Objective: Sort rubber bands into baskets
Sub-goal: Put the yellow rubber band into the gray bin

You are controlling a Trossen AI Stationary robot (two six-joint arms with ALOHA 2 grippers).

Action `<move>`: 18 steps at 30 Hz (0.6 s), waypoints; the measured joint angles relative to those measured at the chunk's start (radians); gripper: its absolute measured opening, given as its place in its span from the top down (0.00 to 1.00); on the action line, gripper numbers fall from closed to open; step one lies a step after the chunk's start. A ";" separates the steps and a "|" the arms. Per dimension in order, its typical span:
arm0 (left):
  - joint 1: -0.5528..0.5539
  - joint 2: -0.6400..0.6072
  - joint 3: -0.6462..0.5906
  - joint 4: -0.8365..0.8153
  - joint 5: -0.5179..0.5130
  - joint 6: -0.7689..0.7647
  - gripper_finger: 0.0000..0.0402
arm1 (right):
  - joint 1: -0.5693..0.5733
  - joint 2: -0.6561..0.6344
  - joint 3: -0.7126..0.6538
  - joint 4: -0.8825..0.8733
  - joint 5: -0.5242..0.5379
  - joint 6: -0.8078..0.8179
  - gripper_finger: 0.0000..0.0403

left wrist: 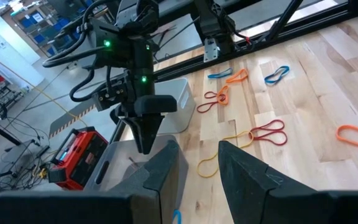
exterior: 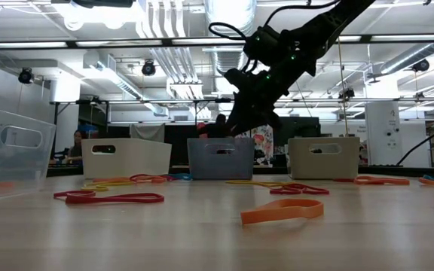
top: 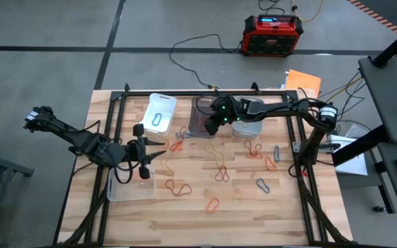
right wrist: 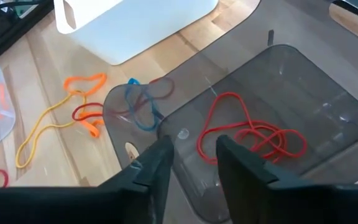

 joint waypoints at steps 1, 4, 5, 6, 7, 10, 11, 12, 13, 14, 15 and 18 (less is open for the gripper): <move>0.000 0.000 0.000 0.000 0.000 -0.004 0.76 | 0.000 0.000 0.001 -0.001 0.000 0.000 0.68; 0.000 0.000 0.000 0.000 0.001 -0.023 0.76 | 0.010 0.000 0.007 -0.001 0.002 0.000 0.65; 0.000 0.000 0.000 -0.001 0.001 -0.031 0.76 | 0.016 0.000 0.010 -0.002 0.003 -0.001 0.65; 0.000 0.000 0.000 -0.002 0.001 -0.040 0.76 | 0.025 0.000 0.014 -0.001 0.002 -0.003 0.64; 0.000 0.000 0.000 -0.005 0.001 -0.051 0.76 | 0.034 -0.003 0.016 -0.002 0.002 -0.010 0.64; 0.000 0.000 0.000 -0.020 0.004 -0.096 0.76 | 0.067 -0.029 0.019 -0.005 0.005 -0.027 0.64; 0.000 0.000 0.000 -0.022 0.003 -0.117 0.76 | 0.078 -0.043 0.019 -0.007 0.009 -0.033 0.65; 0.000 0.000 0.000 -0.025 0.003 -0.138 0.76 | 0.091 -0.057 0.019 -0.009 0.011 -0.040 0.65; 0.000 0.003 0.000 -0.030 0.003 -0.157 0.76 | 0.105 -0.074 0.018 -0.009 0.012 -0.045 0.66; 0.000 0.008 0.000 -0.036 0.003 -0.171 0.76 | 0.120 -0.091 0.018 -0.013 0.013 -0.052 0.66; 0.000 0.016 0.000 -0.041 0.003 -0.181 0.76 | 0.136 -0.109 0.018 -0.024 0.015 -0.057 0.67; 0.000 0.054 0.000 -0.041 0.003 -0.203 0.76 | 0.185 -0.170 0.017 -0.072 0.050 -0.080 0.69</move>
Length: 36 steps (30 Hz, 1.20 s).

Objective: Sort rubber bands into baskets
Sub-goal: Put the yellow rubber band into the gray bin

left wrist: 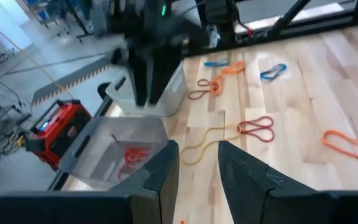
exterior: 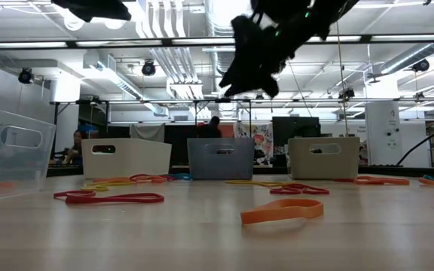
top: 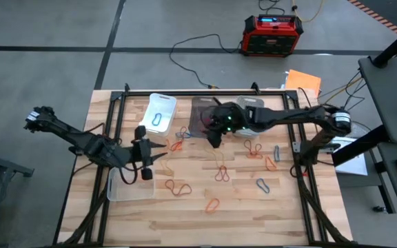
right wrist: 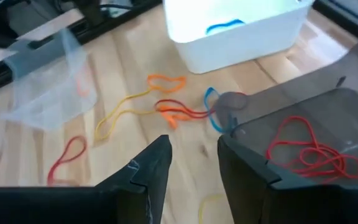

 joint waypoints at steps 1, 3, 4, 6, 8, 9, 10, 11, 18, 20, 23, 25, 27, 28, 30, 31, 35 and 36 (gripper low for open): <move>0.000 0.017 0.000 0.001 0.000 -0.004 0.76 | 0.019 -0.021 0.000 -0.022 0.018 -0.011 0.69; 0.000 0.056 0.000 0.000 0.000 -0.013 0.76 | 0.057 -0.063 -0.002 -0.068 0.052 -0.027 0.70; 0.000 0.075 0.000 0.000 0.001 -0.020 0.76 | 0.077 -0.081 -0.002 -0.088 0.068 -0.034 0.71; 0.000 0.110 0.000 0.001 0.000 -0.029 0.76 | 0.116 -0.114 -0.006 -0.121 0.096 -0.037 0.71; 0.000 0.142 0.000 -0.003 0.001 -0.054 0.76 | 0.154 -0.142 -0.014 -0.141 0.118 -0.036 0.72; 0.000 0.153 0.000 -0.005 0.002 -0.074 0.76 | 0.172 -0.155 -0.019 -0.143 0.125 -0.036 0.72; 0.002 0.162 0.000 -0.004 0.006 -0.095 0.76 | 0.189 -0.168 -0.026 -0.144 0.133 -0.036 0.72; 0.004 0.169 0.000 -0.004 0.011 -0.118 0.76 | 0.204 -0.177 -0.032 -0.147 0.142 -0.036 0.72; 0.065 0.221 0.040 -0.068 0.128 -0.366 0.76 | 0.277 -0.215 -0.047 -0.152 0.169 -0.036 0.72; 0.091 0.247 0.079 -0.175 0.168 -0.491 0.76 | 0.285 -0.219 -0.048 -0.151 0.170 -0.036 0.72; 0.124 0.294 0.160 -0.362 0.191 -0.662 0.76 | 0.295 -0.220 -0.048 -0.156 0.172 -0.034 0.71; 0.126 0.328 0.201 -0.443 0.190 -0.708 0.76 | 0.299 -0.220 -0.048 -0.157 0.172 -0.035 0.71; 0.124 0.363 0.224 -0.458 0.193 -0.717 0.76 | 0.299 -0.220 -0.048 -0.161 0.172 -0.035 0.71; 0.125 0.379 0.231 -0.458 0.200 -0.724 0.76 | 0.300 -0.220 -0.048 -0.167 0.172 -0.034 0.71; 0.133 0.413 0.238 -0.457 0.227 -0.747 0.76 | 0.300 -0.220 -0.048 -0.184 0.172 -0.033 0.71; 0.138 0.431 0.238 -0.457 0.245 -0.759 0.76 | 0.299 -0.220 -0.048 -0.189 0.172 -0.033 0.71; 0.176 0.507 0.233 -0.458 0.272 -0.813 0.76 | 0.299 -0.220 -0.048 -0.201 0.171 -0.043 0.71; 0.192 0.526 0.232 -0.460 0.276 -0.823 0.76 | 0.299 -0.220 -0.048 -0.200 0.171 -0.049 0.71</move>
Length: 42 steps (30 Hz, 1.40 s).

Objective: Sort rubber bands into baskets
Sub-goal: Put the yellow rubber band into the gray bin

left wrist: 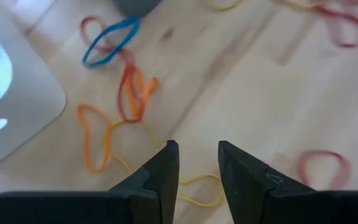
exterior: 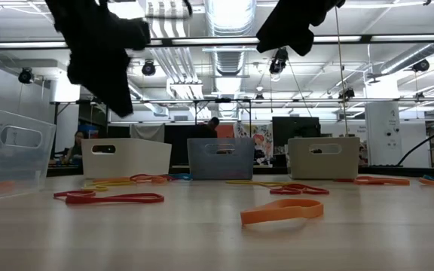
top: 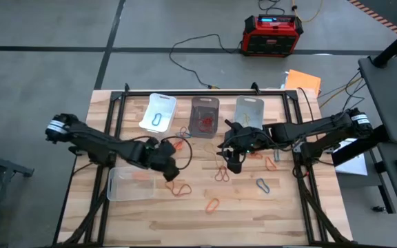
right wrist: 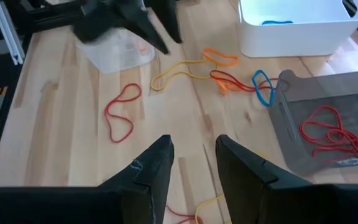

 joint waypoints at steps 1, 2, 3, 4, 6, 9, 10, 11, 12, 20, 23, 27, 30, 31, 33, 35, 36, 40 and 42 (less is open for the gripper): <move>0.016 0.018 0.000 0.000 0.014 -0.005 0.76 | 0.000 0.000 0.000 0.000 0.000 -0.004 0.70; 0.031 0.033 -0.001 0.000 0.029 -0.007 0.76 | 0.000 0.000 0.000 0.000 0.000 -0.008 0.70; 0.043 0.046 -0.001 0.001 0.038 -0.008 0.75 | 0.000 0.000 0.000 0.000 0.000 -0.012 0.69; 0.054 0.057 -0.001 0.002 0.041 -0.008 0.75 | 0.000 0.000 0.000 0.000 0.000 -0.014 0.69; 0.076 0.082 -0.001 0.005 0.046 -0.008 0.73 | 0.000 0.000 0.000 0.000 -0.001 -0.015 0.67; 0.098 0.113 -0.001 0.005 0.055 -0.016 0.69 | 0.000 0.000 0.000 -0.002 -0.001 -0.015 0.66; 0.102 0.120 -0.001 0.005 0.058 -0.020 0.68 | 0.000 0.000 0.000 -0.003 -0.001 -0.015 0.65; 0.104 0.131 -0.001 0.008 0.063 -0.023 0.66 | 0.000 0.000 0.000 -0.005 -0.001 -0.015 0.65; 0.106 0.143 -0.001 0.009 0.072 -0.023 0.64 | 0.000 0.000 0.000 -0.006 -0.002 -0.016 0.64; 0.123 0.238 -0.003 0.001 0.098 -0.034 0.58 | 0.000 0.000 0.000 -0.007 -0.002 -0.031 0.63; 0.132 0.259 -0.003 0.003 0.097 -0.034 0.59 | 0.000 0.000 0.000 -0.007 -0.002 -0.032 0.63; 0.143 0.293 -0.004 0.013 0.098 -0.010 0.59 | 0.000 0.000 0.000 -0.007 -0.002 -0.034 0.62; 0.153 0.312 -0.004 0.034 0.109 0.014 0.59 | 0.000 0.000 0.000 -0.007 -0.002 -0.041 0.62; 0.156 0.315 -0.004 0.039 0.117 0.019 0.59 | 0.000 0.000 0.000 -0.007 -0.002 -0.041 0.62; 0.158 0.320 -0.005 0.045 0.123 0.020 0.60 | 0.000 0.000 0.000 -0.007 -0.002 -0.040 0.62; 0.157 0.323 -0.005 0.048 0.124 0.020 0.62 | 0.000 0.000 0.000 -0.009 -0.002 -0.040 0.62; 0.157 0.324 -0.005 0.050 0.126 0.020 0.64 | 0.000 0.000 0.000 -0.013 -0.002 -0.040 0.62; 0.157 0.325 -0.006 0.061 0.139 0.020 0.77 | 0.000 0.000 0.000 -0.027 -0.002 -0.039 0.63; 0.157 0.326 -0.006 0.064 0.147 0.031 0.86 | 0.000 0.000 0.000 -0.026 -0.002 -0.038 0.62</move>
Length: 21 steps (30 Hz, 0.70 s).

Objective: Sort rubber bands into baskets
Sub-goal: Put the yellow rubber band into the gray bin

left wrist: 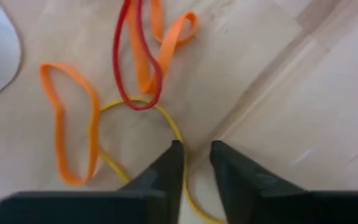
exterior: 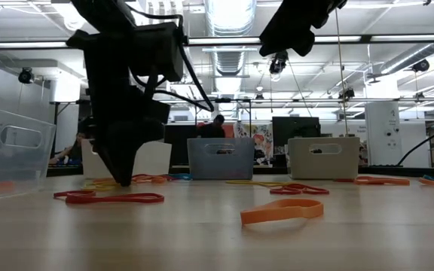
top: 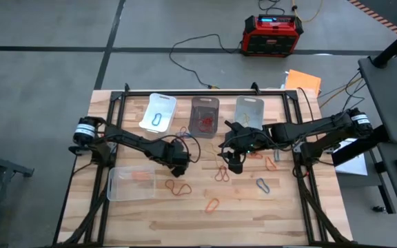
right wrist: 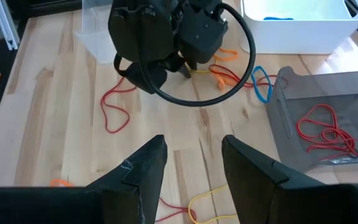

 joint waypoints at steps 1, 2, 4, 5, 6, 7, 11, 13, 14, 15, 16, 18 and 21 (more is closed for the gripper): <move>0.000 0.000 0.000 0.002 0.002 0.011 0.91 | 0.000 0.000 0.000 0.000 0.000 0.000 0.62; 0.000 0.000 -0.001 0.008 0.006 0.026 0.95 | 0.000 0.000 0.000 0.000 0.000 0.000 0.62; 0.000 0.000 -0.001 0.024 0.010 0.048 0.98 | 0.000 0.000 0.000 0.000 0.000 0.000 0.62; 0.000 0.000 -0.003 0.032 0.011 0.063 0.98 | 0.000 0.000 0.000 0.000 0.000 0.001 0.63; -0.002 0.000 -0.003 0.039 0.014 0.076 0.98 | 0.000 0.000 0.000 0.001 0.000 0.001 0.63; -0.005 0.000 -0.002 0.043 0.014 0.085 0.99 | 0.000 0.000 0.000 0.001 0.000 0.000 0.63; -0.023 -0.008 0.005 0.037 0.013 0.114 1.00 | 0.000 0.000 0.000 0.002 0.000 0.001 0.65; -0.035 -0.023 0.005 0.054 0.019 0.124 1.00 | 0.000 0.000 0.000 0.002 0.000 0.001 0.65; -0.044 -0.037 0.005 0.068 0.028 0.131 1.00 | 0.000 0.000 0.000 0.004 0.000 0.001 0.65; -0.053 -0.053 0.005 0.066 0.028 0.141 1.00 | 0.000 0.000 -0.002 0.007 0.000 0.001 0.65; -0.061 -0.071 0.005 0.066 0.028 0.158 1.00 | 0.000 0.000 -0.004 0.007 0.001 0.000 0.65; -0.076 -0.104 0.006 0.094 0.025 0.201 1.00 | 0.000 0.000 -0.011 0.006 0.002 0.000 0.64; -0.100 -0.163 0.006 0.117 0.018 0.292 1.00 | 0.000 0.000 -0.035 0.042 0.014 -0.003 0.65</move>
